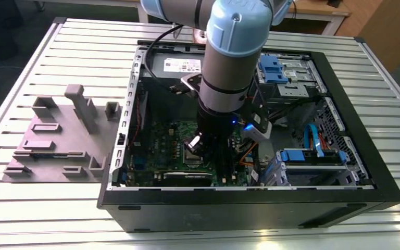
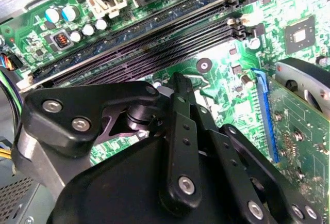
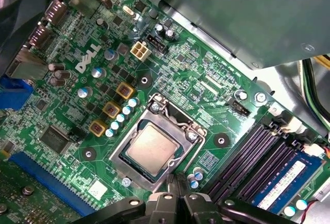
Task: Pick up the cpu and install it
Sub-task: 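Install the first cpu locking lever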
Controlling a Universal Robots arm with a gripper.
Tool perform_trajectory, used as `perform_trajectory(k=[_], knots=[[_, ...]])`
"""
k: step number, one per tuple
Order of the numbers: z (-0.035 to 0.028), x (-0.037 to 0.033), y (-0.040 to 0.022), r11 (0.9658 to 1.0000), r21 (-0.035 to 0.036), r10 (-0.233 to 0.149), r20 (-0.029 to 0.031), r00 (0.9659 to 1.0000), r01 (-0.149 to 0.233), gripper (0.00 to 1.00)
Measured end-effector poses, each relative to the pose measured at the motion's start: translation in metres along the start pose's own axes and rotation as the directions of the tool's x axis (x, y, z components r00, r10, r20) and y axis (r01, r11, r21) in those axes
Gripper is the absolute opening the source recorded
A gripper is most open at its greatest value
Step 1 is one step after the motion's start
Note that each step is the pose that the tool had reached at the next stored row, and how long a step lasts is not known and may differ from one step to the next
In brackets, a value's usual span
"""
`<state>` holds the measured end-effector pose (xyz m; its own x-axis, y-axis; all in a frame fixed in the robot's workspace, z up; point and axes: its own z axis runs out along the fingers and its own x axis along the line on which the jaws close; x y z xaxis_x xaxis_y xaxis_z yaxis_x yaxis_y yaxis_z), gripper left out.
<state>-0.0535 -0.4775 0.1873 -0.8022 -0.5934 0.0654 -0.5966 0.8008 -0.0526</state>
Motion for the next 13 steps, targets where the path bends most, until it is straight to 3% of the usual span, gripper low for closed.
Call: perform_trajectory(k=[6,13], knots=[[-0.0039,0.0007,0.0003,0.9998,-0.0218,0.000,0.0166,0.9999,0.000,0.10],[-0.0215,0.0019,-0.0007,0.9997,-0.0253,0.000,0.0189,0.9998,0.001,0.10]])
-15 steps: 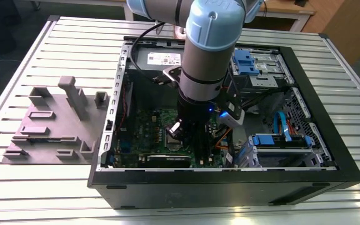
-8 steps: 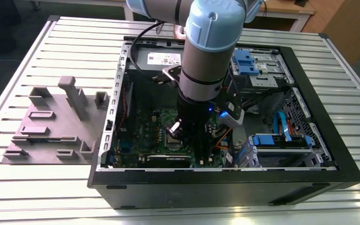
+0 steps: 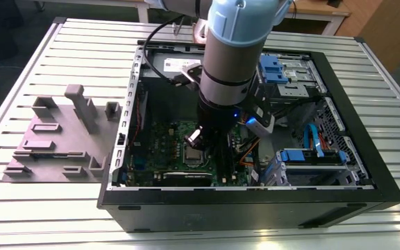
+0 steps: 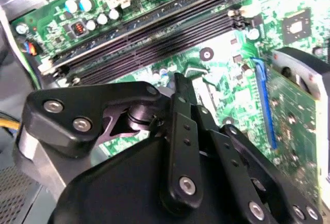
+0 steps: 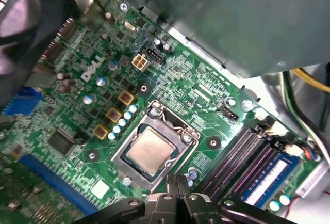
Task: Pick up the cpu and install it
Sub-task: 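Install the first cpu locking lever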
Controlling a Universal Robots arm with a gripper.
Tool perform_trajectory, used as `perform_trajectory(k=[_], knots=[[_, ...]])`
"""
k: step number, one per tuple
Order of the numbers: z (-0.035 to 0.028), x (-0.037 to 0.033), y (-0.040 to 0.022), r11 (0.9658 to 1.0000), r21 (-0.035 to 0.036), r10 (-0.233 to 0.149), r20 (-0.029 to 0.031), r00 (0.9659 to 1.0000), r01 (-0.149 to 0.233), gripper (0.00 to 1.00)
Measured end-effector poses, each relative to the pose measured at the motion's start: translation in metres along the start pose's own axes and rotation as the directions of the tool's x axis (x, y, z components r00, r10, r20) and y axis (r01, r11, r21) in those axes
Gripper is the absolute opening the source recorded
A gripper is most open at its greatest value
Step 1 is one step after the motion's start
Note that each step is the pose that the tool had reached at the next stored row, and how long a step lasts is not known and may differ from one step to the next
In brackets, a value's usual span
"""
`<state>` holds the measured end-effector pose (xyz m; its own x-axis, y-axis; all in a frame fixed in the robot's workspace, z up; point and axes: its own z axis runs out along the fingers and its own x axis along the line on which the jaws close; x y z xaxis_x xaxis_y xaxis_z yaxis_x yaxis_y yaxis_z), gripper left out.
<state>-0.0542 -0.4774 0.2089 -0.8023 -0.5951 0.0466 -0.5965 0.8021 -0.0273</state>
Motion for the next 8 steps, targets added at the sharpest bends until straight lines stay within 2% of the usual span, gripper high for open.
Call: perform_trajectory(k=[3,8], knots=[[-0.0095,0.0005,-0.0003,1.0000,-0.0006,0.000,0.0003,1.0000,0.000,0.10],[-0.0105,0.0010,0.0001,1.0000,-0.0007,0.000,0.0004,1.0000,0.000,0.10]])
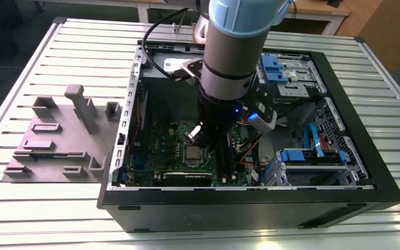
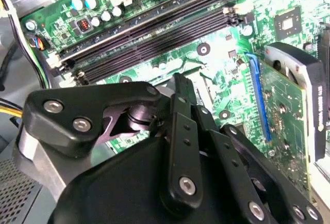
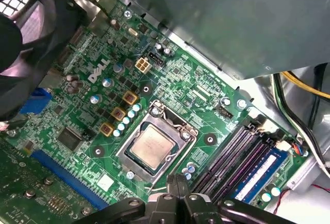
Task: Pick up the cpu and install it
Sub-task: 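Install the first cpu locking lever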
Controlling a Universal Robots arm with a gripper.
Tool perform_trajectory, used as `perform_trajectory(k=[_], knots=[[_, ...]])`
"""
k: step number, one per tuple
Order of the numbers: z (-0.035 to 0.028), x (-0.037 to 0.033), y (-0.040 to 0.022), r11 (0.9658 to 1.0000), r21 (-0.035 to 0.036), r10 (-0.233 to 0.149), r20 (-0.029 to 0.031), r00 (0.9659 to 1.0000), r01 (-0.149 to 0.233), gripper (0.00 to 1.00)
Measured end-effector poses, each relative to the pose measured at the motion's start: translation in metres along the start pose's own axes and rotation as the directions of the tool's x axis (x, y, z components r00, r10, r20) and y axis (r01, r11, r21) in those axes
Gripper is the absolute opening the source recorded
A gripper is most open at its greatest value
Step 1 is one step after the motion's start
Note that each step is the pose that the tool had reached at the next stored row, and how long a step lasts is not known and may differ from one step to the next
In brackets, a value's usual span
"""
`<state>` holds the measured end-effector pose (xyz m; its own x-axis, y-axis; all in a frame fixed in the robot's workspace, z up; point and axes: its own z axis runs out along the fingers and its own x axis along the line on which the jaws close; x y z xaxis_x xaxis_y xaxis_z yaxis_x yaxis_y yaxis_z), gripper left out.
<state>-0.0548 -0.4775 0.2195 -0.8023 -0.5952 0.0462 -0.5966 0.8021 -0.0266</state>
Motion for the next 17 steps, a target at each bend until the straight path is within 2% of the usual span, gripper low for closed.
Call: perform_trajectory(k=[7,10,12,17], knots=[[0.0009,0.0177,0.0132,1.0000,0.0081,0.001,0.0109,0.9999,-0.001,0.10],[-0.0001,0.0203,0.0151,1.0000,0.0098,0.001,0.0132,0.9999,-0.001,0.10],[-0.0072,0.0207,0.0149,1.0000,0.0099,0.001,0.0132,0.9999,-0.001,0.10],[-0.0298,0.0217,0.0143,1.0000,0.0097,0.001,0.0134,0.9999,-0.001,0.10]])
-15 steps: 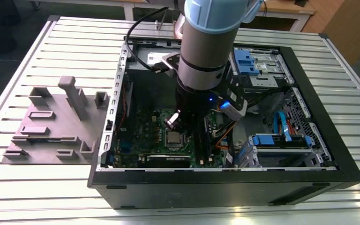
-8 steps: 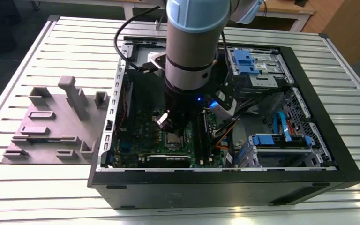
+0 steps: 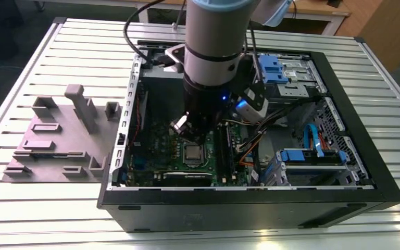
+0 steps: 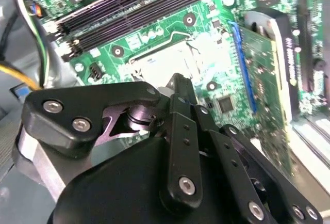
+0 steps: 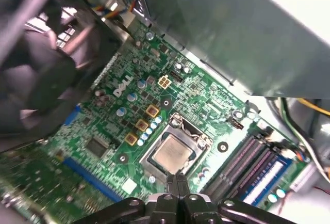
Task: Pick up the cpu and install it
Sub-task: 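Install the first cpu locking lever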
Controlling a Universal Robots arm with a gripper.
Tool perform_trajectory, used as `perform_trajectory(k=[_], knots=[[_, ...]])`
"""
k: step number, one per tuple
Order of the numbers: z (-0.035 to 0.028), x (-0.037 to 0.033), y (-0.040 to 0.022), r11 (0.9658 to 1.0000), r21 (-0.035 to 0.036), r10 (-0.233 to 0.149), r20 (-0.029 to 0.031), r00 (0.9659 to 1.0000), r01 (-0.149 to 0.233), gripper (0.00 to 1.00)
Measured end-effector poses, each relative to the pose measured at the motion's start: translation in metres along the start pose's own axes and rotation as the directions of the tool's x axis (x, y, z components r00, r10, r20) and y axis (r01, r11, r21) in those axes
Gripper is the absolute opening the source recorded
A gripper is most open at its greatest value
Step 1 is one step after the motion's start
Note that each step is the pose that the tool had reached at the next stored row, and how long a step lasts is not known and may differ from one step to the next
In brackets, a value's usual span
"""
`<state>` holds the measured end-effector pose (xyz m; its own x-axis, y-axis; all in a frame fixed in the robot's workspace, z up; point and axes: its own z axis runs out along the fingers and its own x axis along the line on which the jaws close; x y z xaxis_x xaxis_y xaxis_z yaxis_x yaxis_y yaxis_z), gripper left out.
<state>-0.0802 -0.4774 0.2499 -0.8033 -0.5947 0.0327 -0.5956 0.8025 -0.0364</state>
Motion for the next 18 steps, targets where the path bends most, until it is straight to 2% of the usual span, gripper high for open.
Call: perform_trajectory(k=[2,3,18], knots=[[-0.0077,0.0003,-0.0003,1.0000,0.0001,0.000,-0.0002,1.0000,0.000,0.10],[-0.0093,0.0003,-0.0003,1.0000,0.0001,0.000,-0.0002,1.0000,0.000,0.10],[-0.0143,0.0005,-0.0005,1.0000,0.0000,0.000,-0.0001,1.0000,0.000,0.10]])
